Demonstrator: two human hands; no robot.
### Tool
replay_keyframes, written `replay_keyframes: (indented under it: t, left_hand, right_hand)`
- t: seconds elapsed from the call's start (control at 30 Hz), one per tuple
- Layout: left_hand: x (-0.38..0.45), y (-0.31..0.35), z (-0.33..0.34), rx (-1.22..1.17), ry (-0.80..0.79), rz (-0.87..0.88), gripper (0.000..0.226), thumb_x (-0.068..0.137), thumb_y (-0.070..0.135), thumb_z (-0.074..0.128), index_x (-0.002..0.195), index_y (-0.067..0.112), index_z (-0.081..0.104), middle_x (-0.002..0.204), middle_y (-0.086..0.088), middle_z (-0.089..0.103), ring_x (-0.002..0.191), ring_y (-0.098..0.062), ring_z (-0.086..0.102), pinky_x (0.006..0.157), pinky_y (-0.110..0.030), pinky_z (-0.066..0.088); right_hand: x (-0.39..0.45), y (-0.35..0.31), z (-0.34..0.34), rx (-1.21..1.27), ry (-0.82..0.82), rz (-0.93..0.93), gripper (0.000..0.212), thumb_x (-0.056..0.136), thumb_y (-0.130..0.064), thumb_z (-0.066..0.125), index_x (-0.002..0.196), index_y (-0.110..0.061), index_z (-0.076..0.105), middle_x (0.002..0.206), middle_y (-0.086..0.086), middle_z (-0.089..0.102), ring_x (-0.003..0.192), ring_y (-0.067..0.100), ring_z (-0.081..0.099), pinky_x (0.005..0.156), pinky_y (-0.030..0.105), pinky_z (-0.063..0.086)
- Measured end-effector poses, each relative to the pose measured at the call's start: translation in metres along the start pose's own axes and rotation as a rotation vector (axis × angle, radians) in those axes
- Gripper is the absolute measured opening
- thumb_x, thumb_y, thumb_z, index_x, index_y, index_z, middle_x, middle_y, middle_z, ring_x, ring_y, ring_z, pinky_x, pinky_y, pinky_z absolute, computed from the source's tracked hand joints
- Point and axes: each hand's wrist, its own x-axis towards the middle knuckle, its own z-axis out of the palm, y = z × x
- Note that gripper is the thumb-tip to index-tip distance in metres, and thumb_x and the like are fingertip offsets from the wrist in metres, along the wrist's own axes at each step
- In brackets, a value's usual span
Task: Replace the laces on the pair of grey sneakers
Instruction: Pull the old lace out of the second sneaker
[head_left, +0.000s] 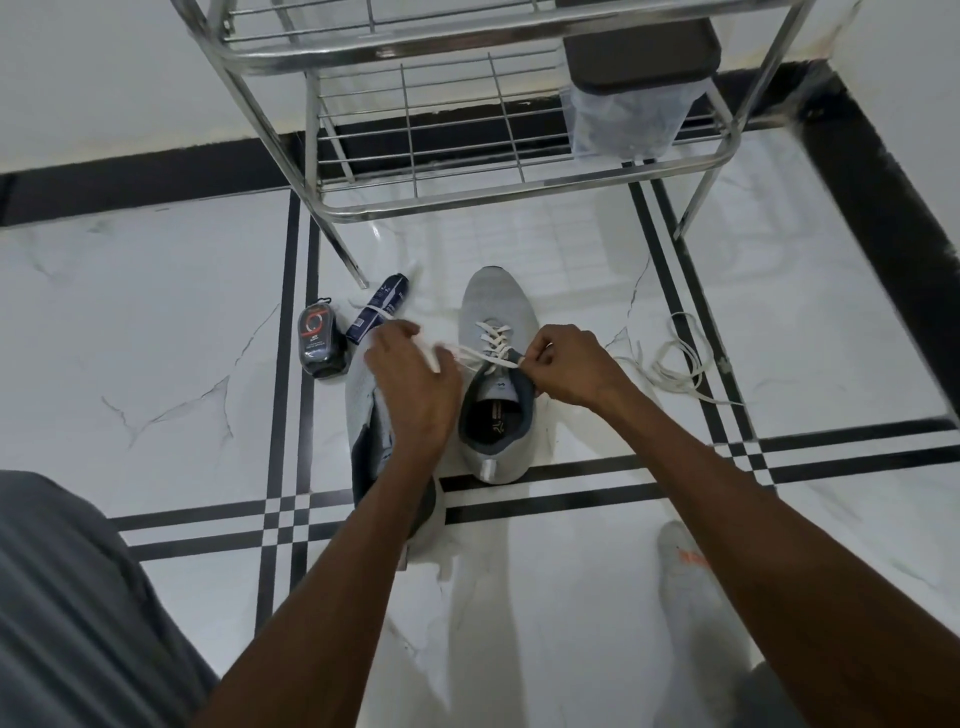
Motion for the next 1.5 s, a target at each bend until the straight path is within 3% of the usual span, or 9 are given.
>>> replay_keyframes:
  t: [0.13,0.27,0.43,0.5,0.67,0.87,1.17,1.4,1.5]
  left_hand:
    - [-0.003,0.007,0.015,0.257,-0.316,0.436,0.021,0.081,0.024,0.073,0.102,0.019,0.071,0.126,-0.003,0.056,0.118,-0.028,0.041,0.095,-0.038,0.042]
    - [0.000,0.007,0.019,0.370,-0.310,0.528,0.011,0.089,0.017,0.069,0.099,0.012,0.071,0.118,-0.006,0.061,0.113,-0.032,0.048,0.086,-0.049,0.048]
    - [0.033,-0.015,-0.013,0.017,0.305,-0.228,0.018,0.092,0.009,0.049,0.095,-0.003,0.062,0.104,-0.023,0.061,0.097,-0.038,0.057,0.087,-0.041,0.045]
    - [0.036,-0.014,-0.025,0.071,0.275,-0.367,0.024,0.088,0.010,0.053,0.109,-0.001,0.059,0.121,-0.021,0.055,0.112,-0.042,0.052,0.097,-0.042,0.039]
    - [0.003,0.012,-0.016,0.050,-0.013,0.046,0.033,0.087,0.025,0.068,0.114,0.010,0.055,0.122,-0.009,0.051,0.116,-0.025,0.046,0.094,-0.033,0.040]
    - [-0.020,0.000,0.006,-0.032,-0.274,0.146,0.013,0.090,0.016,0.069,0.094,0.011,0.057,0.089,-0.003,0.059,0.084,-0.021,0.055,0.074,-0.044,0.050]
    - [-0.021,0.002,0.004,-0.270,-0.227,-0.123,0.008,0.093,0.006,0.065,0.097,0.009,0.072,0.086,0.000,0.075,0.078,-0.005,0.069,0.070,-0.012,0.052]
    - [-0.019,-0.007,0.004,-0.304,-0.233,-0.169,0.009,0.091,0.007,0.066,0.095,0.011,0.073,0.084,0.002,0.075,0.079,-0.011,0.071,0.075,-0.026,0.059]
    - [-0.019,-0.004,0.005,-0.306,-0.228,-0.193,0.006,0.091,0.008,0.067,0.094,0.011,0.072,0.081,0.004,0.073,0.072,-0.001,0.066,0.070,-0.018,0.053]
  right_hand:
    - [0.003,-0.003,-0.002,-0.025,-0.032,-0.030,0.006,0.087,-0.020,0.066,0.083,-0.017,0.064,0.078,0.003,0.074,0.078,0.019,0.072,0.077,0.039,0.060]
    - [0.005,-0.005,-0.001,-0.026,-0.053,-0.036,0.008,0.088,-0.023,0.066,0.083,-0.018,0.063,0.081,0.004,0.075,0.081,0.021,0.072,0.081,0.044,0.060]
    - [0.004,-0.001,0.000,-0.015,-0.027,-0.014,0.009,0.087,-0.023,0.065,0.081,-0.016,0.064,0.078,0.006,0.075,0.081,0.022,0.073,0.081,0.046,0.060]
    - [0.004,0.001,0.000,-0.035,-0.006,-0.023,0.010,0.087,-0.024,0.065,0.083,-0.015,0.064,0.079,0.004,0.074,0.083,0.023,0.071,0.083,0.044,0.059]
    - [0.006,-0.001,-0.001,-0.104,-0.039,-0.035,0.012,0.089,-0.022,0.065,0.094,-0.012,0.064,0.088,0.005,0.072,0.086,0.024,0.069,0.084,0.041,0.058]
    - [0.011,-0.011,0.012,-0.224,0.014,-0.199,0.014,0.086,-0.010,0.066,0.097,-0.016,0.070,0.110,0.011,0.056,0.094,0.027,0.061,0.079,0.034,0.053]
    - [0.005,-0.008,0.039,-0.324,0.154,-0.389,0.019,0.091,-0.023,0.066,0.105,-0.012,0.059,0.115,0.007,0.049,0.100,0.026,0.053,0.075,0.043,0.054]
    - [0.007,-0.005,0.047,-0.469,0.162,-0.583,0.017,0.097,-0.023,0.057,0.105,-0.010,0.065,0.120,0.011,0.050,0.107,0.030,0.048,0.076,0.042,0.052]
    - [0.015,-0.002,0.031,-0.304,0.366,-0.438,0.017,0.093,-0.018,0.056,0.101,-0.005,0.062,0.118,0.013,0.047,0.103,0.030,0.052,0.076,0.038,0.052]
